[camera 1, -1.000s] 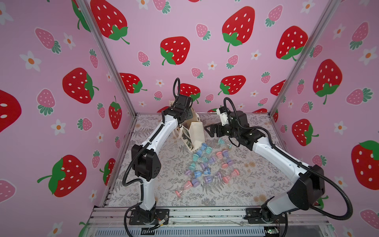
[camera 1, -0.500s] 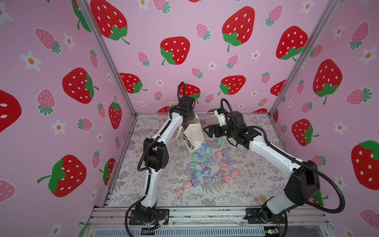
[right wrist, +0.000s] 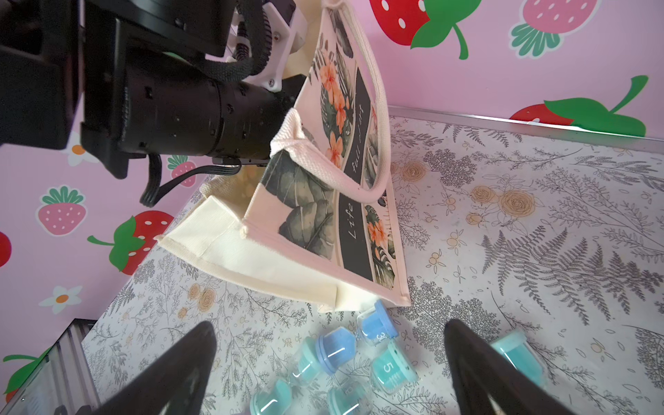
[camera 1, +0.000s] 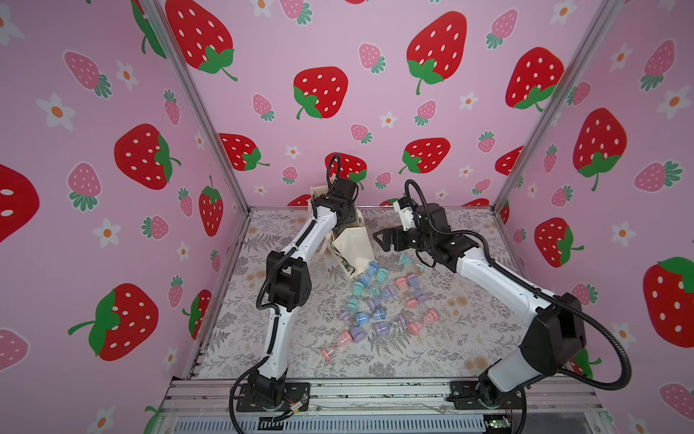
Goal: Put the hourglass into the canvas bag
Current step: Place the hourglass in the canvas bag.
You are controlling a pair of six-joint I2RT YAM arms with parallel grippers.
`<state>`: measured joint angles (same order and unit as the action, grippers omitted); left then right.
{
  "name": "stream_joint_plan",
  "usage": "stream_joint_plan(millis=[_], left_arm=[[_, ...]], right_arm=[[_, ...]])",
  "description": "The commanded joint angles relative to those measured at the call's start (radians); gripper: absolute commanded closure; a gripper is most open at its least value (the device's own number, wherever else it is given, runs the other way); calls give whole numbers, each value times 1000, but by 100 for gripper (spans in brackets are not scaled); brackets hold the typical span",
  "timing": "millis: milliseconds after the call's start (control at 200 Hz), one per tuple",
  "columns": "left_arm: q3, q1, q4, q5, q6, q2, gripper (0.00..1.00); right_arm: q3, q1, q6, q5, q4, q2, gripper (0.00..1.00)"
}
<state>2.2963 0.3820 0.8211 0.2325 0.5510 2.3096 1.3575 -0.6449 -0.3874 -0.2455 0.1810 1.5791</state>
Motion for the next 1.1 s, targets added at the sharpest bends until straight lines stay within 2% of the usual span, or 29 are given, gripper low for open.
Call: stream_joint_plan(millis=[0,330,740,895,1096], left_arm=[[35,5,49,-7,3,26,45],[61,8,64,-37,-7,-50,39],[-40,55,42,-23,-74,-316,35],[-154,92,24,9,-114,-450,33],[-442,155,-62,58,-158,-681,31]], right_arm=[[25,8,16,-2,-8,-9,1],[24,8,15,-15,14,-42,1],[-20,7,15,-29,114,-129,1],[-47,1,22,-20,157,-165,1],[-112,-22,25,-8,196,-210,1]])
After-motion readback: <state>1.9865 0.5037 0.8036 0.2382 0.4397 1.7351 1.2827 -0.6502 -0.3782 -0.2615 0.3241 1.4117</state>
